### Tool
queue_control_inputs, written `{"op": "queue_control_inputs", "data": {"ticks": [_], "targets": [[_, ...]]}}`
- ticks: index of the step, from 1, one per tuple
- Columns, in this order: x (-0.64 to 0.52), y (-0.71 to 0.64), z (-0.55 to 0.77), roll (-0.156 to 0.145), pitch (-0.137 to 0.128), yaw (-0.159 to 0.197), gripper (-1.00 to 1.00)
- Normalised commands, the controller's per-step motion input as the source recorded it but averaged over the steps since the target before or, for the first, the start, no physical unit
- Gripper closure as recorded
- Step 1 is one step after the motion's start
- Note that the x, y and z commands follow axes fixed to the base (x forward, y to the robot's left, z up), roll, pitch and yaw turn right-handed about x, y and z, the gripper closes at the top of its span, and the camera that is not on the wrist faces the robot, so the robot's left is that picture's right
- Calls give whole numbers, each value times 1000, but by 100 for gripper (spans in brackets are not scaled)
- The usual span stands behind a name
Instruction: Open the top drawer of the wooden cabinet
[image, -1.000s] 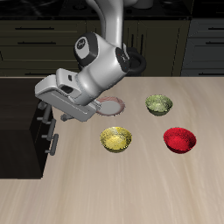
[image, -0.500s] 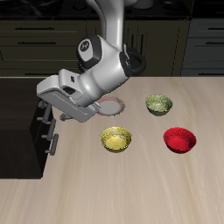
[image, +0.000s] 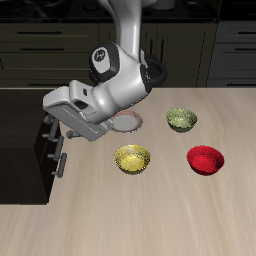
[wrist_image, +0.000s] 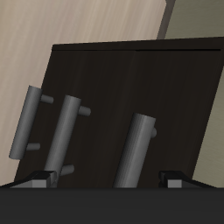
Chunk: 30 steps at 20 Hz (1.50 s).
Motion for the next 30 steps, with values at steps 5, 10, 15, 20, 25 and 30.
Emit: {"op": "queue_control_inputs", "data": {"ticks": [5,10,15,20,25,30], "targets": [[-16,-152,63,-23,-13,10,-100],[33,-88,-32,-21,-2,5,-100],[30,-224,-52,-28,6,6,-100],[0,15,-122,-8,23,-2,-100],[0,-123,25,-20,-6,4,-100],[-63,-128,9,-19,-8,8,-100]]}}
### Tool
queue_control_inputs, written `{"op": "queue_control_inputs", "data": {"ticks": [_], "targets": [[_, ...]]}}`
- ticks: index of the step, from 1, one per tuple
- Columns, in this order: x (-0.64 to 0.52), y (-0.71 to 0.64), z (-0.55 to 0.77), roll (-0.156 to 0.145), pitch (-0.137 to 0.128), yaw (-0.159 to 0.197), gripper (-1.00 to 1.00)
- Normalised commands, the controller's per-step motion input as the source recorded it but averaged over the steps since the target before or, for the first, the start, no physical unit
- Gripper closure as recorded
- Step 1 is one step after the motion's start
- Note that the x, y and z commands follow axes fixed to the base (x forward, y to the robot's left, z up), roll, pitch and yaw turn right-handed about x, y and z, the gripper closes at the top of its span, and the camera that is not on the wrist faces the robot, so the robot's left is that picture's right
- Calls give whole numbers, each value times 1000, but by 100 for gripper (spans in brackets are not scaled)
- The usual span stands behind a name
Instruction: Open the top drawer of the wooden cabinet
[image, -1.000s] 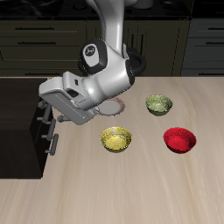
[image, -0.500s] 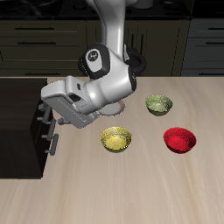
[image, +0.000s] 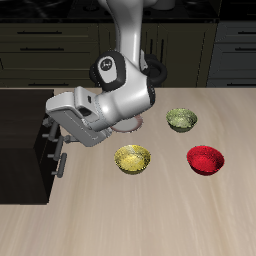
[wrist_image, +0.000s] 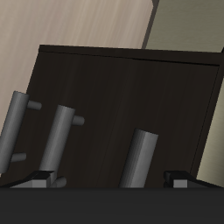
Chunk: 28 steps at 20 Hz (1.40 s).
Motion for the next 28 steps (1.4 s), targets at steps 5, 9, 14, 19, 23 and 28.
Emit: {"op": "queue_control_inputs", "data": {"ticks": [5,9,14,19,23,28], "targets": [[-55,-63,-143,-31,36,7,-100],[-54,-93,-68,-9,11,-3,-100],[-67,-31,-107,-16,19,13,-100],[-149,-123,25,-26,3,-3,-100],[-170,-184,51,-27,-1,-19,-100],[-156,-63,101,0,-12,-11,-100]]}}
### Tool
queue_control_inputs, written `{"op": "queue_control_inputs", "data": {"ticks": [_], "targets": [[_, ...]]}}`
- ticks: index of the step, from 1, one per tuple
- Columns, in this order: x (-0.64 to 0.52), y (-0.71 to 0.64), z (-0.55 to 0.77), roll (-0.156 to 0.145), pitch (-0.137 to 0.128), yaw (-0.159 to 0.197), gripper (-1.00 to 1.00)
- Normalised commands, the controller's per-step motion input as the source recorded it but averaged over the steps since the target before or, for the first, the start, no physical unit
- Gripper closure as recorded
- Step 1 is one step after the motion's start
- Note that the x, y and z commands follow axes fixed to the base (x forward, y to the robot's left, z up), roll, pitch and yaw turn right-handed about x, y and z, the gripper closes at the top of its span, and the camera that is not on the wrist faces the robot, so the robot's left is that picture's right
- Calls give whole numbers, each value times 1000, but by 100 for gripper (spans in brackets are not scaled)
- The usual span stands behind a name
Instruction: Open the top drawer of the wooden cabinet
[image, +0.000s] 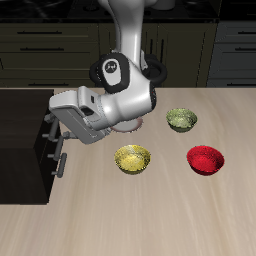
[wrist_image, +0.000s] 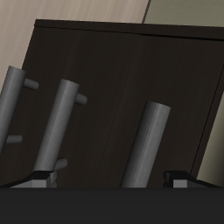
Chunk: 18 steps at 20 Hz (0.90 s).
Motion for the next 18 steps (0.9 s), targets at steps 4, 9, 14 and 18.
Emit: {"op": "queue_control_inputs", "data": {"ticks": [4,9,14,18], "targets": [[-104,-188,87,-21,-19,1,-100],[-45,-110,16,-18,-6,2,-100],[-25,-15,19,10,-4,6,-100],[-34,-89,-44,-42,11,-4,-100]]}}
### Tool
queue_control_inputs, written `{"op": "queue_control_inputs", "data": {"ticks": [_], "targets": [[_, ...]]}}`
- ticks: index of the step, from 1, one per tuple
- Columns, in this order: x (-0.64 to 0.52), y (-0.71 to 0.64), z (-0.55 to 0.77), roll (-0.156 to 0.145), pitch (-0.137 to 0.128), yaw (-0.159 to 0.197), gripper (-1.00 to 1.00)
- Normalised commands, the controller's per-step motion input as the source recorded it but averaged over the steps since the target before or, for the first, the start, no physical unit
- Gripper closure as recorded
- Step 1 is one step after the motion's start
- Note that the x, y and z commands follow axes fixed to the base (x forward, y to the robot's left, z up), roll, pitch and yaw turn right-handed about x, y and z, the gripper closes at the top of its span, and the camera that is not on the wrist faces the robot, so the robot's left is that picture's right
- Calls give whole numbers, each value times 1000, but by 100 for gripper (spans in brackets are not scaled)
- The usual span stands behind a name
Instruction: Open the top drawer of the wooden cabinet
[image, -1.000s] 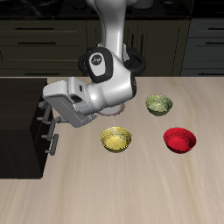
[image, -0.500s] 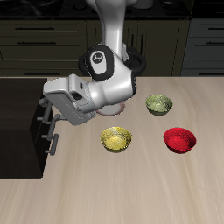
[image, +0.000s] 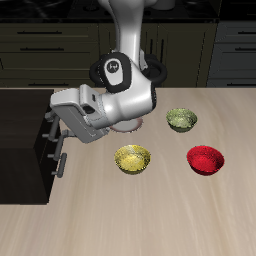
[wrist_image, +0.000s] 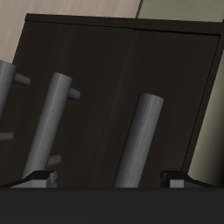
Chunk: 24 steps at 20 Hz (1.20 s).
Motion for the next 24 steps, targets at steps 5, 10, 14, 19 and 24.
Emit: {"op": "queue_control_inputs", "data": {"ticks": [5,10,14,19,24], "targets": [[50,54,-53,42,3,-6,100],[1,26,7,14,2,-9,100],[-65,75,21,-2,-8,1,100],[15,51,-77,9,10,-2,100],[52,78,-31,17,-2,1,100]]}}
